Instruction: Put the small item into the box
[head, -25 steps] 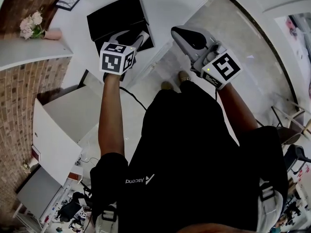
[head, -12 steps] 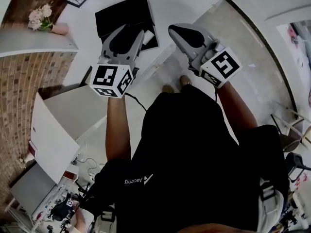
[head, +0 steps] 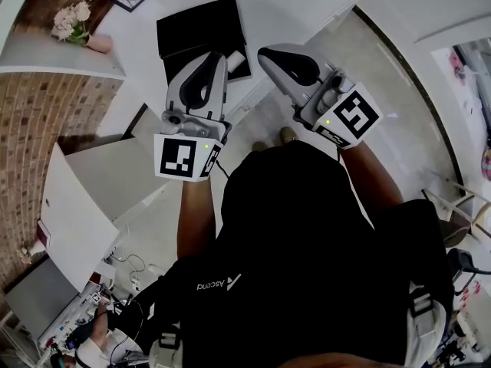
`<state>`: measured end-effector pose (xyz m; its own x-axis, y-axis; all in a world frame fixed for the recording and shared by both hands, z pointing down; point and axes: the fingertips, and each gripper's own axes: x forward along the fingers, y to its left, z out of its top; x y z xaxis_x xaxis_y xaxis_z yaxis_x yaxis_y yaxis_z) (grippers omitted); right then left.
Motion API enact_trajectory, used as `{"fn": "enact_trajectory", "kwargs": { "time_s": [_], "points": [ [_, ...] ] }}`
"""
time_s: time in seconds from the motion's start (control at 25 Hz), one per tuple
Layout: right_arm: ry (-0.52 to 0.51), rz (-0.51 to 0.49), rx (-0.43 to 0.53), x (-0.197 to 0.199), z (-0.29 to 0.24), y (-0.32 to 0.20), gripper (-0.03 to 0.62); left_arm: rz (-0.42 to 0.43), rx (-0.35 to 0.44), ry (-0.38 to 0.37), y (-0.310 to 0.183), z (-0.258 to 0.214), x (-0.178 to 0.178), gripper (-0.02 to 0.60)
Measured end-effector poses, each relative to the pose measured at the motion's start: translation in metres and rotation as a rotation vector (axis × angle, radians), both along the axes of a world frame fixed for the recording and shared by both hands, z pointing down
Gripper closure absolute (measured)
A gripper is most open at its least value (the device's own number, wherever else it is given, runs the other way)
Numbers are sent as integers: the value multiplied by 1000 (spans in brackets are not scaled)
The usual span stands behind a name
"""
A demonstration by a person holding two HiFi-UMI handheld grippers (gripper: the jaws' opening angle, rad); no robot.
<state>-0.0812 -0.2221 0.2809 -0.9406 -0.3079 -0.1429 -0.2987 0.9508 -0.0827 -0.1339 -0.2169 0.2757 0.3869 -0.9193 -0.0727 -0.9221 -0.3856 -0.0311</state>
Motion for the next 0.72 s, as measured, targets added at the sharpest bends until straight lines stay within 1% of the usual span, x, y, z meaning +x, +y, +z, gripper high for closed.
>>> {"fn": "enact_trajectory", "kwargs": {
  "time_s": [0.08,0.2,0.44,0.72],
  "points": [
    [-7,-23,28,-3,-7,12,592,-3,18,-11,5,-4,3,583],
    [-3,-36,59,-5,-9,24,592,2,22,-16,13,-4,7,583],
    [9,-33,71,-7,-12,32,592,17,44,-10,21,-11,11,583],
    [23,-12,80,-6,-11,35,594,37,51,-8,24,-13,15,583]
  ]
}}
